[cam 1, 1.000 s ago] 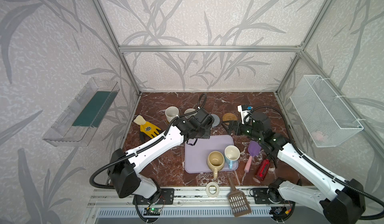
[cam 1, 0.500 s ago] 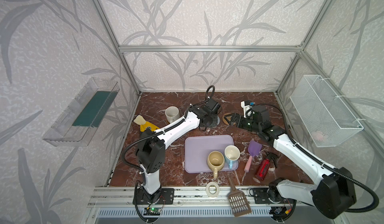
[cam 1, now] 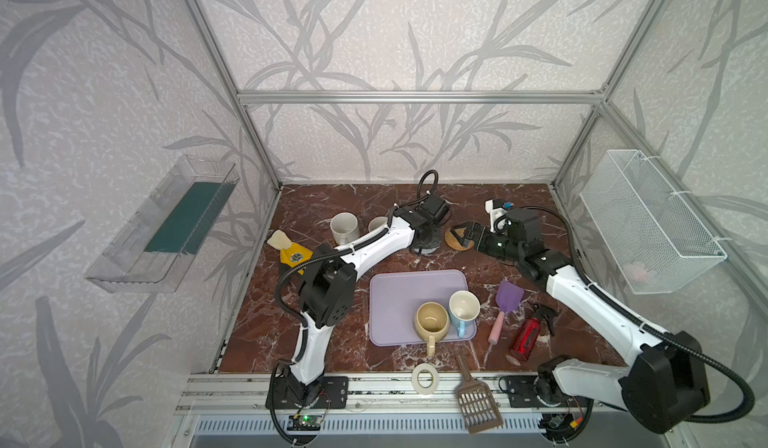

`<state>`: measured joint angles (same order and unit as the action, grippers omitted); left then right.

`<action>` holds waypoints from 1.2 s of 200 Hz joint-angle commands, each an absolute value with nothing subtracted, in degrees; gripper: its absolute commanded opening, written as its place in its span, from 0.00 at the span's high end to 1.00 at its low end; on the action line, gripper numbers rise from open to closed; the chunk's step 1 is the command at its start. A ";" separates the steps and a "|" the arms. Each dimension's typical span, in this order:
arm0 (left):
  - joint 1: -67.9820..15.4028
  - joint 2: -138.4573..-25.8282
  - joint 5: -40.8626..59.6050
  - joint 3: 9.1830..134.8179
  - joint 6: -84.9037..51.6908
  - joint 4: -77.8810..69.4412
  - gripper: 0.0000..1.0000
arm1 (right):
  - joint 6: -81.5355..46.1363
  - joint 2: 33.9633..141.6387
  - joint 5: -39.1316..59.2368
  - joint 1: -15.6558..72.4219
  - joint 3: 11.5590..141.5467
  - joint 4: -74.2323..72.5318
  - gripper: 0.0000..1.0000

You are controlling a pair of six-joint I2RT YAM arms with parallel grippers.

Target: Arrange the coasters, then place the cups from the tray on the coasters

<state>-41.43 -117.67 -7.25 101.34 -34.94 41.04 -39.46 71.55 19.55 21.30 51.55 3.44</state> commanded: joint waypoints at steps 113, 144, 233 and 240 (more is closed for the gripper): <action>-41.13 -121.91 -11.05 105.73 -37.18 37.23 1.00 | -40.67 70.14 19.29 18.55 47.46 -0.26 0.01; -41.13 -123.09 -9.89 106.81 -37.57 37.34 1.00 | -40.67 70.22 19.34 18.37 47.02 -0.61 0.01; -41.21 -124.28 -10.14 106.07 -38.22 39.77 1.00 | -40.88 69.52 20.22 17.40 46.14 -0.94 0.01; -41.22 -124.25 -9.98 105.71 -38.31 39.69 1.00 | -40.92 69.52 20.22 17.40 46.10 -0.97 0.01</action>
<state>-41.43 -123.98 -8.43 104.01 -37.26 40.14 -40.69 71.09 19.59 17.80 46.74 0.27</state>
